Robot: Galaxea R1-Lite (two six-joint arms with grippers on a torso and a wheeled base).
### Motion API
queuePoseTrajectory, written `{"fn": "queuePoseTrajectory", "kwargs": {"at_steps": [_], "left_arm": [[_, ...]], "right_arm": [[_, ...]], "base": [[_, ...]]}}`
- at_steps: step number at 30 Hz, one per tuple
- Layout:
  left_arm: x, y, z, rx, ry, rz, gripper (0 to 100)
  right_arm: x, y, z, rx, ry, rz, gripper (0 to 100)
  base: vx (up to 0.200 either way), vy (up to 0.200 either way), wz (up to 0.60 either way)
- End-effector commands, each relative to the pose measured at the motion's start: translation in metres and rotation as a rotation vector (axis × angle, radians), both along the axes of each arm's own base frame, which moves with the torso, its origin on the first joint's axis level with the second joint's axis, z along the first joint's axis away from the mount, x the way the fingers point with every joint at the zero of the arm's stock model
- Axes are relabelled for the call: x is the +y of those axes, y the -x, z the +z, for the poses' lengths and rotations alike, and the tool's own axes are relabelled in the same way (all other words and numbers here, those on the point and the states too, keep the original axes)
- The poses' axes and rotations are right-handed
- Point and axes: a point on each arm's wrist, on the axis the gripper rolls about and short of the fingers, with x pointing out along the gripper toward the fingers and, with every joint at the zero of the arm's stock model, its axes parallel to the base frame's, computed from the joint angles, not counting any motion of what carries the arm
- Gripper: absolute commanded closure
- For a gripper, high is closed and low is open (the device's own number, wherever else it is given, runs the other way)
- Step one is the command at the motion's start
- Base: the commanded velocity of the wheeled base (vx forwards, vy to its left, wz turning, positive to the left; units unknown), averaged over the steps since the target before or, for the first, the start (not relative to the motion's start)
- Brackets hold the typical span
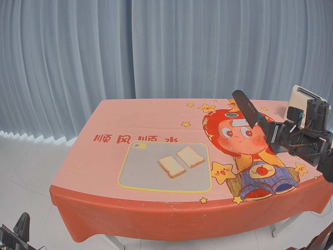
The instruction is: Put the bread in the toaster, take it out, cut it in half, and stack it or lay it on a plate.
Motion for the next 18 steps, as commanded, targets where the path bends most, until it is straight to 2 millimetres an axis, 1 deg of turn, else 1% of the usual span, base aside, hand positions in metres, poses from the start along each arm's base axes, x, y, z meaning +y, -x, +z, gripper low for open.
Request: {"fn": "queuePoseTrajectory", "kwargs": {"at_steps": [1, 18], "left_arm": [[0.0, -0.0007, -0.0051, 0.009, 0.0, 0.0, 100], [0.0, -0.0007, -0.0051, 0.009, 0.0, 0.0, 100]], "right_arm": [[-0.0013, -0.0004, 0.0018, -0.007, -0.002, -0.004, 100], [0.0003, 0.0005, -0.0028, 0.011, 0.005, 0.009, 100]], "base": [[0.0, 0.0, 0.0], [0.0, 0.0, 0.0]]}}
